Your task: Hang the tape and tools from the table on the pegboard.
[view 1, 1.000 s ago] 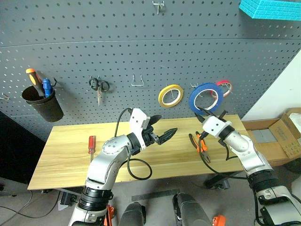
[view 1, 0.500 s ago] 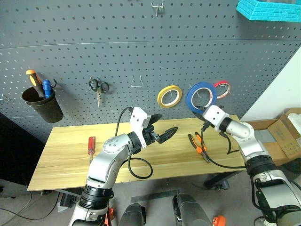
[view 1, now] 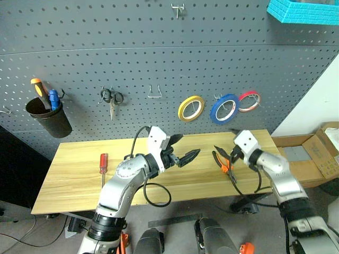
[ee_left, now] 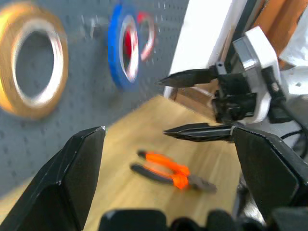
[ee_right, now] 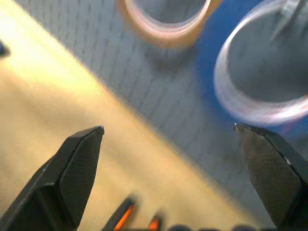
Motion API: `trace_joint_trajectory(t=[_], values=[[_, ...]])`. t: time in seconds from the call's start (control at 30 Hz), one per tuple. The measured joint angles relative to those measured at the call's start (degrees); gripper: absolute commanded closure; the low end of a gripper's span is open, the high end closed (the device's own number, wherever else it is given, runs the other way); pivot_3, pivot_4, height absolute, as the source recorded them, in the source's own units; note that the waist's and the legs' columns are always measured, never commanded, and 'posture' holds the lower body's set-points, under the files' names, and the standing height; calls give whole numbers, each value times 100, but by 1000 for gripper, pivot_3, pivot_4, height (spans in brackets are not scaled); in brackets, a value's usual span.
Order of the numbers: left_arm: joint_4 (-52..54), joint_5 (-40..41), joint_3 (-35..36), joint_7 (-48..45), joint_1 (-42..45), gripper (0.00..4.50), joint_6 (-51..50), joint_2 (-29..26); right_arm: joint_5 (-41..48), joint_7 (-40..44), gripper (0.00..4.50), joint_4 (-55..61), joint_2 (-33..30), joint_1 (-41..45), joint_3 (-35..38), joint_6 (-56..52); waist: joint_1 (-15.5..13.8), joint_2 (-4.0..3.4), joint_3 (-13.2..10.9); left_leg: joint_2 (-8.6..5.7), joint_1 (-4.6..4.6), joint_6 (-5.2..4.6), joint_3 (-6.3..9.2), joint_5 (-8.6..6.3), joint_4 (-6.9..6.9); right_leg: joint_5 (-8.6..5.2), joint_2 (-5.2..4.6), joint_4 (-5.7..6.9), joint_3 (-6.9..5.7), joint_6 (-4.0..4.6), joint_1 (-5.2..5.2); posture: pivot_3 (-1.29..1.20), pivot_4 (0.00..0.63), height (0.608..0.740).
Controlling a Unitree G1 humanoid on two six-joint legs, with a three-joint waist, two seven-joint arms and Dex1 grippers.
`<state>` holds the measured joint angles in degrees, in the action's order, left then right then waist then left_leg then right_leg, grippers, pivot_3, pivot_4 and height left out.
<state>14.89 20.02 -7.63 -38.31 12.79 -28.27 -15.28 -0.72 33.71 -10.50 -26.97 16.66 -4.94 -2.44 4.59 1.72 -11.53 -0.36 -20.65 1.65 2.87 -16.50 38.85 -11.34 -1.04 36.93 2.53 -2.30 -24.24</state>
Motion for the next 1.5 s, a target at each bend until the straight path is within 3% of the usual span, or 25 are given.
trace_joint_trajectory(t=[0.1, 0.23, 0.5, 0.87, 1.37, 1.5], values=[[-66, -238, -192, -239, -372, 0, 354, -383, 187, -213, 29, 777, 112, -477, 101, -1954, 13, -3, -2, 1, 5, 0, -3, 0, 0, -17, 1, 3, 4, -17, 0, -93, 188, 740], [-444, -667, -545, -504, -702, 0, 925, -762, 497, -595, 29, 1143, 554, -345, 312, -3882, 41, -10, -19, 2, 21, -4, -8, 2, 0, -40, 7, 6, 5, 20, 7, -100, 220, 740], [-1014, -1382, -999, -884, -797, 0, 1712, -1351, 831, -1391, 29, 343, 1020, 845, 1048, -5649, 26, -46, -163, 4, -6, -27, 2, -7, -6, -39, 7, 1, -6, 4, -10, -82, 278, 740], [-729, -1330, -943, -823, -806, 0, 1479, -1155, 851, -1453, 29, -849, 949, 1511, 910, -5768, 26, -58, -434, 11, -28, -52, 6, -22, -12, -52, -12, -2, -4, -20, -30, -42, 325, 740], [-191, -1153, -766, -602, -1098, 0, 1026, -1140, 568, -1277, 29, -2534, 819, 2552, 372, -4685, 31, -10, -635, 16, -31, -51, 13, -22, -15, -50, -10, -7, 2, -27, -39, -19, 349, 740], [-191, -1115, -765, -600, -1099, 0, 975, -1144, 582, -1298, 848, -2898, 850, 2820, 397, -4705, 28, -11, -647, 16, -35, -51, 18, -22, -16, -50, -10, -6, 0, -27, -42, -17, 346, 740]])
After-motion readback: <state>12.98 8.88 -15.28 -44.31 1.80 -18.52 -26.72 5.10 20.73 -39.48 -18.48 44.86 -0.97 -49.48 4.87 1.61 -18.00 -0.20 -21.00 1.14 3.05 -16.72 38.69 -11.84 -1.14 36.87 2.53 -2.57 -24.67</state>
